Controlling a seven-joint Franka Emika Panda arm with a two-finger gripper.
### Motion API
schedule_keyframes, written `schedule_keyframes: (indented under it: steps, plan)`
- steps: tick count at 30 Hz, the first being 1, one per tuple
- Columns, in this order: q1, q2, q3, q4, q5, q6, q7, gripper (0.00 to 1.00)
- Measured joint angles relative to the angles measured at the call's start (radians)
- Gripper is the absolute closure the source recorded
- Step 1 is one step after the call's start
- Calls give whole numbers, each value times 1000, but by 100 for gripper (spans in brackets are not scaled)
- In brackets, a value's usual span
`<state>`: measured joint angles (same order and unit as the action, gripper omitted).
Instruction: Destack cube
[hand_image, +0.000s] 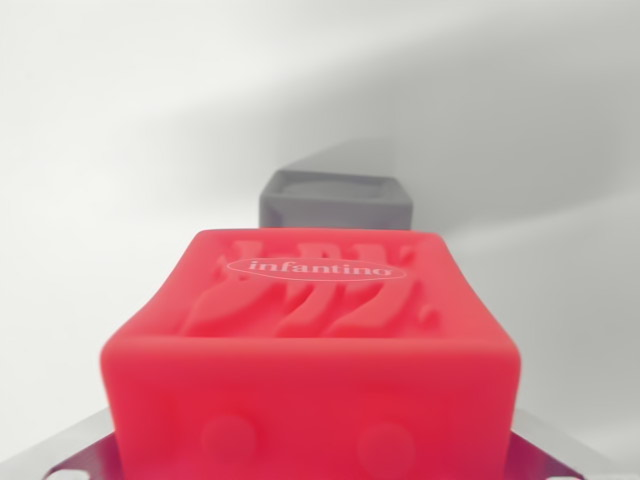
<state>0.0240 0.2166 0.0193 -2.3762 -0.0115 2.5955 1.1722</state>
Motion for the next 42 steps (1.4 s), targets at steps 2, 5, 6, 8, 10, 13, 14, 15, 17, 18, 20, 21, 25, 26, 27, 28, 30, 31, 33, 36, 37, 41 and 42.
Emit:
schedule_keyframes:
  steps: [2, 5, 6, 8, 10, 13, 14, 15, 17, 18, 20, 21, 25, 26, 27, 28, 30, 31, 33, 36, 37, 41, 42]
  plan:
    - [0, -15, 0, 0, 0, -14, 0, 100]
    - [0, -34, 0, 0, 0, -33, 0, 100]
    - [0, -41, 0, 0, 1, -39, -1, 100]
    - [-2, -47, 0, 0, 1, -42, -5, 100]
    - [-6, -47, -1, -4, 2, -42, -13, 100]
    - [-16, -46, -5, -10, 2, -41, -25, 100]
    - [-18, -47, -5, -11, 2, -41, -28, 100]
    - [-21, -47, -6, -12, 2, -40, -33, 100]
    - [-28, -47, -8, -15, 3, -39, -42, 100]
    - [-30, -48, -9, -17, 3, -38, -47, 100]
    - [-36, -50, -11, -22, 4, -35, -56, 100]
    - [-39, -51, -12, -24, 4, -34, -60, 100]
    - [-48, -53, -15, -30, 5, -30, -76, 100]
    - [-51, -54, -16, -32, 6, -29, -80, 100]
    - [-54, -55, -17, -33, 6, -29, -84, 100]
    - [-56, -55, -18, -35, 6, -28, -89, 100]
    - [-62, -57, -21, -38, 7, -26, -98, 100]
    - [-65, -57, -22, -39, 7, -25, -103, 100]
    - [-69, -58, -24, -42, 8, -24, -112, 100]
    - [-79, -60, -27, -47, 9, -21, -126, 100]
    - [-81, -60, -28, -49, 9, -19, -131, 100]
    - [-92, -62, -32, -54, 10, -16, -148, 100]
    - [-95, -62, -33, -56, 11, -15, -153, 100]
